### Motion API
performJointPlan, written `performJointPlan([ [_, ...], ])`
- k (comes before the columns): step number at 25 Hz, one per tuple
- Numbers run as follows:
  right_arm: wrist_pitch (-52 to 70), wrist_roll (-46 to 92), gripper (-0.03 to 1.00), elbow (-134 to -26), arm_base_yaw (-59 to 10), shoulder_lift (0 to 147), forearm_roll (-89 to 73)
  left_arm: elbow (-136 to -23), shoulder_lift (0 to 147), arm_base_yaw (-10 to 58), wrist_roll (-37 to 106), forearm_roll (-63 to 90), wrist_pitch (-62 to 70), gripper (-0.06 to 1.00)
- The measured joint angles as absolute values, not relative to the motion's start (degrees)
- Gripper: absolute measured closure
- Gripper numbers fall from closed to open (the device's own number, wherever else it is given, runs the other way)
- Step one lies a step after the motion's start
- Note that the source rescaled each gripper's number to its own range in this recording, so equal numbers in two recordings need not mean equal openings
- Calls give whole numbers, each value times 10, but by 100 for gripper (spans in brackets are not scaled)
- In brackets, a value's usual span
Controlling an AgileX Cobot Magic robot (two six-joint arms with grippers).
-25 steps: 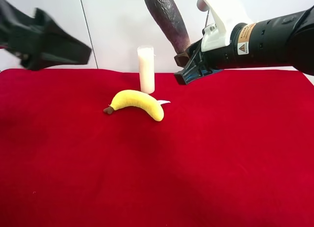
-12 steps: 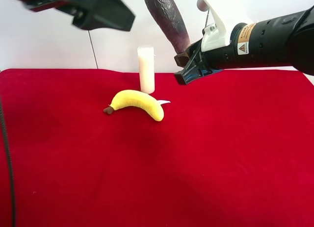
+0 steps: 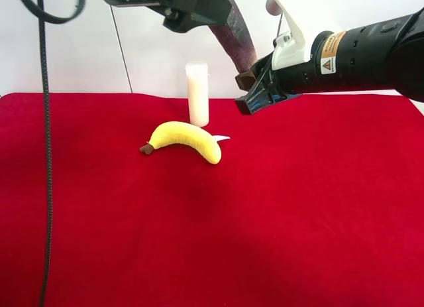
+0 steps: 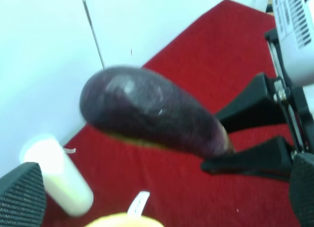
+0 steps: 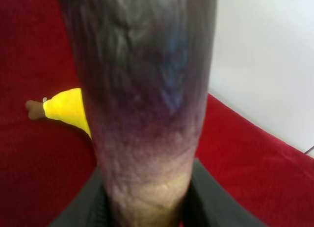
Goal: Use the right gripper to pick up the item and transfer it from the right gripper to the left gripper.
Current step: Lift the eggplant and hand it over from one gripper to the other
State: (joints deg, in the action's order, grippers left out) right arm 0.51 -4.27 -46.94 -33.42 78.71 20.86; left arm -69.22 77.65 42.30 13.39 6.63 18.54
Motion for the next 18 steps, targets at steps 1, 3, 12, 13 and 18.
performJointPlan([
  [1, 5, -43, 97, -469, -334, 787, 209, -692, 779, 424, 137, 66, 174, -6],
  [3, 5, -43, 97, -469, -334, 787, 209, -692, 787, 424, 143, 66, 155, -6],
  [12, 5, -43, 97, -469, -334, 787, 209, -692, 815, 424, 230, 65, 90, -6],
  [13, 5, -43, 97, -469, -334, 787, 209, -692, 818, 424, 241, 65, 84, -6],
  [18, 5, -43, 97, -469, -334, 787, 209, -692, 828, 424, 314, 65, 73, -6],
])
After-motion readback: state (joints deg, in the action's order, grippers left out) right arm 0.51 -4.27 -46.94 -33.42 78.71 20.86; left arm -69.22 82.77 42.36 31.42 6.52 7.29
